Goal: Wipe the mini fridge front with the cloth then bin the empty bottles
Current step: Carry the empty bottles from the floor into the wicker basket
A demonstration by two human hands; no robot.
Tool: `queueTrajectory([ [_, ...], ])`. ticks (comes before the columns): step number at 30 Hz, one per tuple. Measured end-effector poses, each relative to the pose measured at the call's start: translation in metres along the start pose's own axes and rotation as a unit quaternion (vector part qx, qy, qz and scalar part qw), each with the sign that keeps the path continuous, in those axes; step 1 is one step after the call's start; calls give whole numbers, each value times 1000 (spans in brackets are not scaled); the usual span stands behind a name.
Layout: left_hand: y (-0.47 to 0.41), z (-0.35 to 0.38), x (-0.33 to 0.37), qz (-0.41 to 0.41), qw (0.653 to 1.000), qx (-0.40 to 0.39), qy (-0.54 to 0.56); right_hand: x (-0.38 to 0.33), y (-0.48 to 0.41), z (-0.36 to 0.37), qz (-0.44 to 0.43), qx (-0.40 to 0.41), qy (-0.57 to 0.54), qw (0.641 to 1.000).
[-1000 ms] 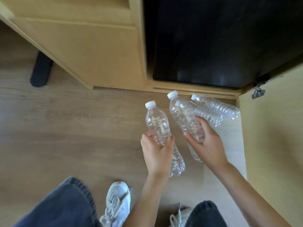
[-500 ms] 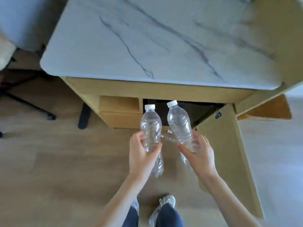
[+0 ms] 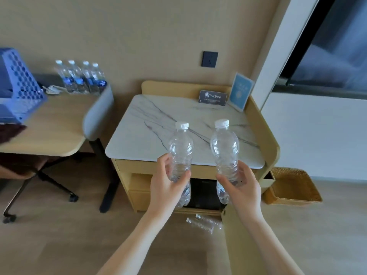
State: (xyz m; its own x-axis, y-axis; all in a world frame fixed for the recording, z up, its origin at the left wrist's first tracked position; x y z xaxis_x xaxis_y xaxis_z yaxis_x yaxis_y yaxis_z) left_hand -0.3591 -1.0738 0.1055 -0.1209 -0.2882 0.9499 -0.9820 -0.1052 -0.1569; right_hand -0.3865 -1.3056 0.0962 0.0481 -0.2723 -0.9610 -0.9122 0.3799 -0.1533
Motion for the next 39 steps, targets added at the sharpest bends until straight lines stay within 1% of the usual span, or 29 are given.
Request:
queueTrajectory([
  [4, 23, 2, 1, 11, 1000, 9, 9, 2, 22, -6, -2, -4, -34, 999],
  [7, 30, 11, -2, 8, 1000, -13, 10, 4, 31, -13, 0, 9, -38, 999],
  [10, 28, 20, 1, 20, 999, -42, 13, 2, 36, -20, -4, 38, -23, 999],
  [14, 15, 36, 5, 41, 992, -113, 26, -4, 48, -32, -12, 107, -18, 994],
  [16, 8, 45, 12, 53, 984, -165, 35, -7, 57, -41, -7, 158, -15, 987],
  [19, 1, 64, 31, 104, 964, -240, 40, -10, 81, -58, 10, 250, -14, 968],
  [22, 7, 89, 47, 145, 935, -319, 48, -10, 120, -81, 19, 348, -4, 937],
  [24, 23, 111, 56, 154, 910, -380, 59, -12, 154, -95, 31, 412, 14, 910],
  [30, 125, 176, 79, 173, 806, -560, 85, -18, 283, -131, 91, 562, 87, 818],
  [35, 222, 217, 89, 206, 713, -666, 76, -11, 370, -158, 142, 650, 97, 740],
  [39, 291, 259, 97, 220, 661, -714, 70, 10, 419, -195, 176, 690, 93, 696],
])
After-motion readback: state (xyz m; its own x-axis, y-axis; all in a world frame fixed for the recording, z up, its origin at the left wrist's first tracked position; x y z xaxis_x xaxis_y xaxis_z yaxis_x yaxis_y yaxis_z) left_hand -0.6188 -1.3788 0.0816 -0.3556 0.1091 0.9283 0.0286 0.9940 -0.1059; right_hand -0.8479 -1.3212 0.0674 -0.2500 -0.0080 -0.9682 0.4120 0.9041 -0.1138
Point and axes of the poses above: each hand's wrist, its own y-axis away from the middle knuckle, its own z-axis out of the palm, x = y × z, the point moved 5 cm from there along -y, towards the middle knuckle, and after that the axes turned 2 degrees about -y, right-handed, at the moved point
